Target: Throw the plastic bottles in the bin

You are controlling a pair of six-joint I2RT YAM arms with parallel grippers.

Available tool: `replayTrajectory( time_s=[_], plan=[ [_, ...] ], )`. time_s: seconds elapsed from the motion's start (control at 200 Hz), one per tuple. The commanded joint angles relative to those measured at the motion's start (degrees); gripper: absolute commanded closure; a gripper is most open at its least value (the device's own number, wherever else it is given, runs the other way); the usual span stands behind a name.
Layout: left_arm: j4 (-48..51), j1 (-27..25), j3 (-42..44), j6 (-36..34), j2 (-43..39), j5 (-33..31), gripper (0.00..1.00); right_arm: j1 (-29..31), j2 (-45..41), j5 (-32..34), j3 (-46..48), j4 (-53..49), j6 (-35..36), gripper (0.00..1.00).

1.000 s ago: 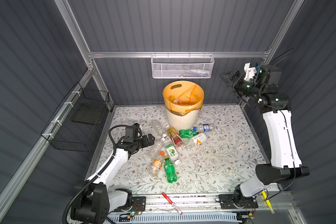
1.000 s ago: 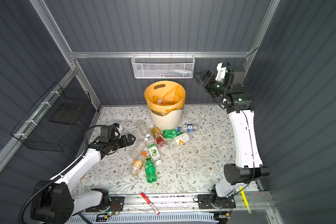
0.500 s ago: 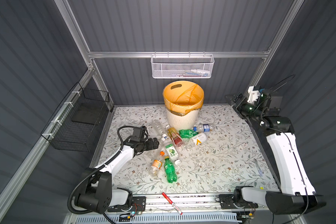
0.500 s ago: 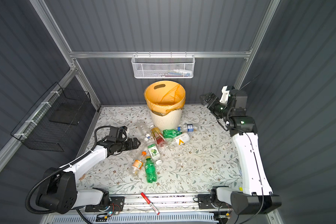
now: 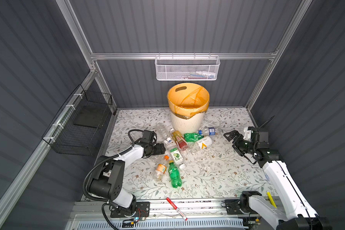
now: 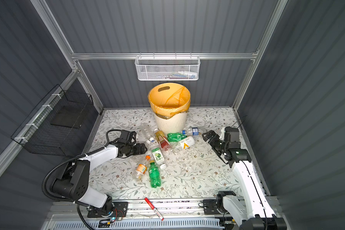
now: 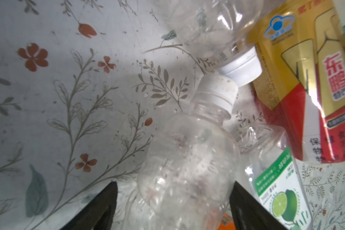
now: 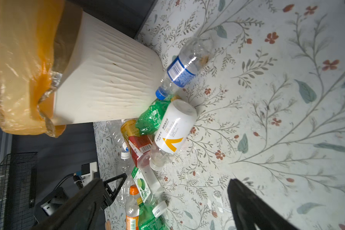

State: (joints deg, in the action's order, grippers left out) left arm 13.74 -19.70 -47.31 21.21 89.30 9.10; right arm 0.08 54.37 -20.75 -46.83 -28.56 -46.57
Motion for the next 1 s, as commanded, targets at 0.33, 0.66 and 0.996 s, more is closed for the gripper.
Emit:
replayTrajectory(
  time_s=[0.33, 0.66, 0.996],
  plan=[
    [0.45, -0.60, 2.11, 0.06, -2.98, -1.87, 0.34, -0.25, 2.34, 0.27, 3.22, 3.11, 0.17, 0.01],
    [2.34, -0.59, 4.87, 1.38, -8.21, -6.64, 0.38, -0.25, 3.99, -2.27, 6.95, 7.81, -2.13, 0.01],
    [-0.81, 3.81, 10.97, 7.81, -12.65, -4.68, 0.41, -0.26, 4.49, -3.67, 9.55, 9.61, -3.18, 0.01]
  ],
)
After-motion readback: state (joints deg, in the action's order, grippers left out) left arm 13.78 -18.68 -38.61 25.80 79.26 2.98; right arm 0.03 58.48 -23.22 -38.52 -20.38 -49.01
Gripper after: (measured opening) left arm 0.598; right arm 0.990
